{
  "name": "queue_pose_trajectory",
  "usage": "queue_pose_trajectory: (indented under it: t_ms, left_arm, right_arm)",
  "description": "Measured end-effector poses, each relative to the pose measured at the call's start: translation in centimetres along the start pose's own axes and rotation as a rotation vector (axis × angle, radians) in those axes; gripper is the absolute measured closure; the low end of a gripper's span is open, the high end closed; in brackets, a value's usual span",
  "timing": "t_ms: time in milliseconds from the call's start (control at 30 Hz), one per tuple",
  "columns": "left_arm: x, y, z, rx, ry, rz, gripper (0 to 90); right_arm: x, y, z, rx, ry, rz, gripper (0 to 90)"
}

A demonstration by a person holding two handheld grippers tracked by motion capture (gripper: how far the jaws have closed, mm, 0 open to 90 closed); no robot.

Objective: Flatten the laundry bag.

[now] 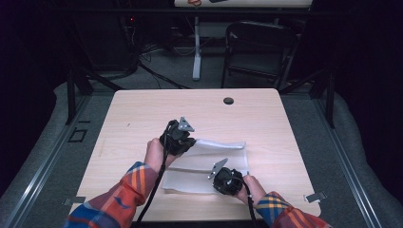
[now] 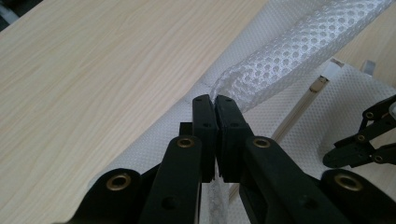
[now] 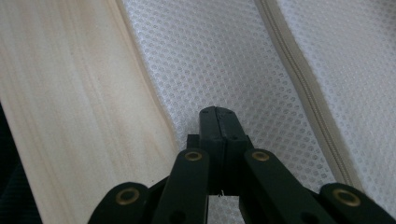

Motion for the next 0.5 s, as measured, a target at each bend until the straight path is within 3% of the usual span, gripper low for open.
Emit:
queue_pose_trajectory:
  t_ms: [500]
  left_arm:
    - [-0.7, 1.3, -0.9, 0.003, 0.036, 0.014, 87.9]
  right_arm:
    - [-0.1, -0.2, -0.2, -0.005, 0.025, -0.006, 90.0]
Point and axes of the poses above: each handheld gripper's, and its own axes: x roughly forward along the jaws, y roughly out of its top, z roughly to its right, the point moved 8 cm from there along x, roughly forward along the jaws, and after that the axes turned 13 degrees about -z, right-handed, at the moved point
